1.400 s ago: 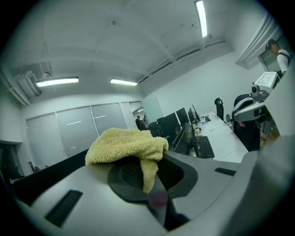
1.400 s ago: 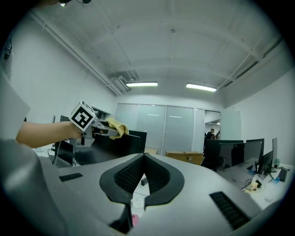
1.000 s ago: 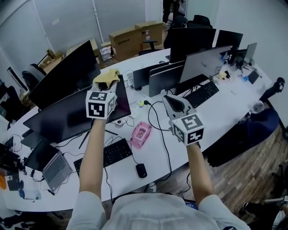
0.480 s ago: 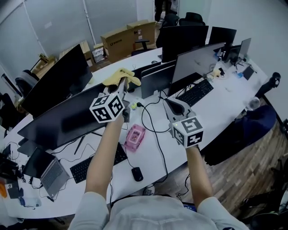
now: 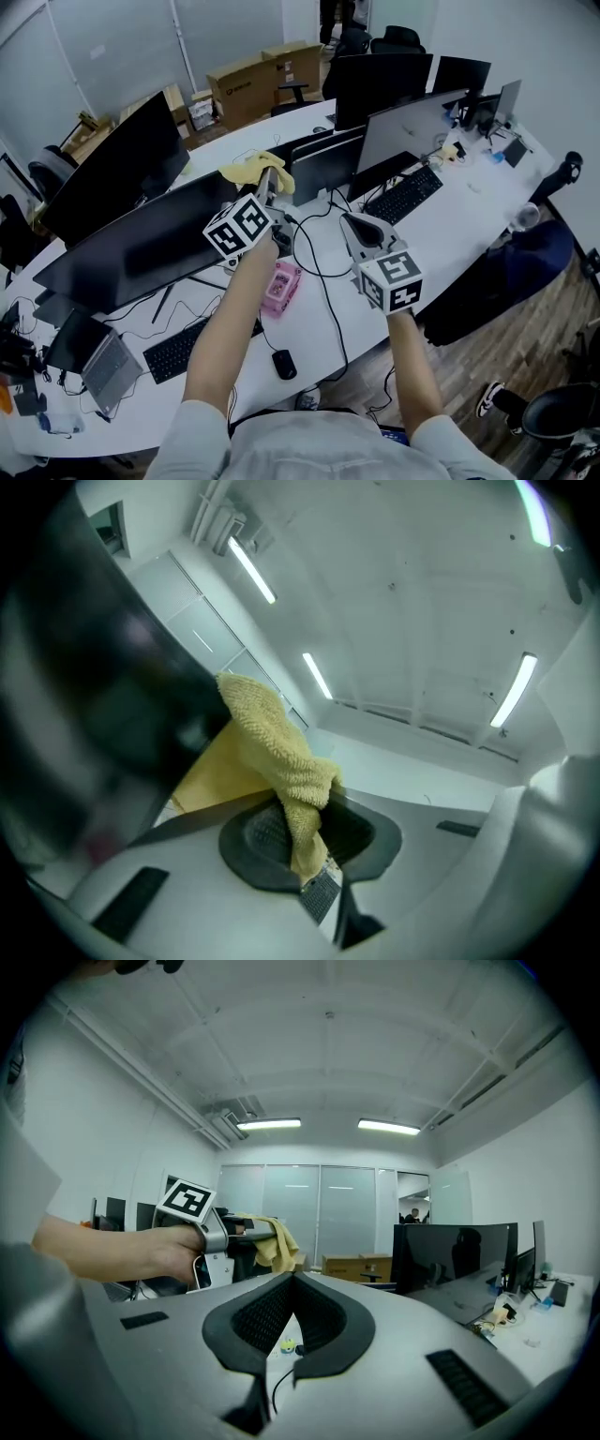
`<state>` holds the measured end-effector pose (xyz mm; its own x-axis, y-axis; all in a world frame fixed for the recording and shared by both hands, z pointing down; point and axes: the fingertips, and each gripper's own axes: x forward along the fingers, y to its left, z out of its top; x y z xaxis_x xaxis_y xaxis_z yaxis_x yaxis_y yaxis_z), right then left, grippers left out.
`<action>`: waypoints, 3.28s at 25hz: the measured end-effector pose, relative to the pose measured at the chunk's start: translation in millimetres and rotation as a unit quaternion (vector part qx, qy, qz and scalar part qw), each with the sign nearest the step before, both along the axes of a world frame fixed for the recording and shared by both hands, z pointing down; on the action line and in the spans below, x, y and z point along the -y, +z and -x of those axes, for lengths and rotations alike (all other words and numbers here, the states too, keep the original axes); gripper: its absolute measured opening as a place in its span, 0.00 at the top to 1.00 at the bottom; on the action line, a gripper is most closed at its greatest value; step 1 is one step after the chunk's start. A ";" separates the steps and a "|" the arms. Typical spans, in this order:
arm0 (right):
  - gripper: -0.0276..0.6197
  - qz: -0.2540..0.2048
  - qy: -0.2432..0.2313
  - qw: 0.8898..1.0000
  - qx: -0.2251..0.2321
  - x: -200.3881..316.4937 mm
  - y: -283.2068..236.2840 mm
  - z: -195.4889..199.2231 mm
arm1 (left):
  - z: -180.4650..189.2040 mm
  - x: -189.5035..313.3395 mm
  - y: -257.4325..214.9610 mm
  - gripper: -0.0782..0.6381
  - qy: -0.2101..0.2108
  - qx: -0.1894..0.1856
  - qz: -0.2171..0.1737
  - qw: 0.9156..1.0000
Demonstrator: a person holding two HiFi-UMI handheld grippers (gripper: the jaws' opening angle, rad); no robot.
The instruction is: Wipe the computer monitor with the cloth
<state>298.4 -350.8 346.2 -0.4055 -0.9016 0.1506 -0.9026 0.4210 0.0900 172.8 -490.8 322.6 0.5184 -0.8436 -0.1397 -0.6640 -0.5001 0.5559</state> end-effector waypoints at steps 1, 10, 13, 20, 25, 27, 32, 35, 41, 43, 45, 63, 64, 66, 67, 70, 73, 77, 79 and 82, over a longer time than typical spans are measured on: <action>0.91 0.000 0.000 1.000 0.000 -0.3 0.5 0.6 | -4.2 -1.1 4.1 0.81 0.013 0.008 0.004 1.000; 0.91 0.001 0.002 1.000 0.001 -4.1 2.3 1.0 | 7.1 5.3 5.2 0.81 0.004 0.009 -0.002 1.000; 0.91 0.004 0.001 1.000 -0.001 -6.5 5.3 2.4 | 26.9 11.4 2.8 0.81 -0.035 -0.016 -0.004 0.999; 0.91 0.013 0.002 1.000 -0.004 -9.1 13.4 4.0 | 46.3 8.7 9.4 0.81 -0.087 -0.080 0.005 0.993; 0.91 0.016 0.001 1.000 -0.008 -8.5 14.0 5.5 | 53.5 5.3 25.5 0.81 -0.093 -0.127 0.033 0.987; 0.91 0.018 -0.002 1.000 -0.010 -8.3 15.5 8.4 | 54.5 4.6 32.9 0.81 -0.093 -0.141 0.044 0.985; 0.91 0.022 -0.007 1.000 -0.012 -8.3 21.4 13.6 | 56.7 5.0 56.5 0.81 -0.097 -0.160 0.072 0.980; 0.91 0.025 -0.007 1.000 -0.011 -9.2 26.5 12.9 | 57.9 6.5 74.2 0.81 -0.103 -0.163 0.088 0.977; 0.91 0.041 -0.003 0.999 -0.012 -13.9 42.0 6.8 | 59.0 9.4 127.1 0.81 -0.122 -0.158 0.133 0.971; 0.91 0.046 -0.002 0.999 -0.012 -14.8 49.0 5.6 | 60.8 11.1 147.2 0.81 -0.129 -0.153 0.148 0.969; 0.91 0.050 0.000 0.999 -0.012 -14.8 56.8 3.6 | 62.8 13.2 168.1 0.81 -0.137 -0.151 0.164 0.965; 0.91 0.104 0.004 0.995 0.002 -16.5 125.5 2.7 | 72.4 4.7 298.6 0.81 -0.159 -0.148 0.271 0.938; 0.91 0.106 0.005 0.994 0.002 -18.6 128.8 2.4 | 72.7 4.2 306.9 0.81 -0.159 -0.144 0.278 0.936; 0.91 0.113 0.009 0.994 0.003 -23.6 136.4 0.5 | 73.0 2.8 324.3 0.81 -0.158 -0.134 0.295 0.933; 0.91 0.117 0.011 0.993 0.003 -26.6 140.7 -0.7 | 73.1 1.3 331.4 0.81 -0.156 -0.130 0.301 0.932; 0.91 0.127 0.021 0.992 0.005 -37.1 152.6 -4.1 | 73.9 -5.9 341.9 0.81 -0.145 -0.132 0.308 0.931; 0.91 0.126 0.035 0.991 0.014 -46.7 157.1 -4.6 | 76.4 -20.0 341.1 0.81 -0.131 -0.136 0.310 0.932; 0.91 0.112 0.049 0.992 0.018 -65.4 148.8 1.6 | 89.2 -52.9 328.1 0.81 -0.113 -0.117 0.298 0.940; 0.91 0.101 0.055 0.993 0.015 -79.4 138.3 7.8 | 103.8 -73.6 315.1 0.81 -0.105 -0.099 0.282 0.948; 0.91 0.078 0.061 0.995 0.011 -107.7 115.9 24.9 | 135.5 -107.8 284.4 0.81 -0.089 -0.061 0.240 0.965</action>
<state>273.5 -243.1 462.2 -0.2989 -0.9107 0.2852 -0.9490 0.3150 0.0110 37.4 -383.0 607.0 0.3641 -0.9006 0.2375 -0.6305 -0.0507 0.7746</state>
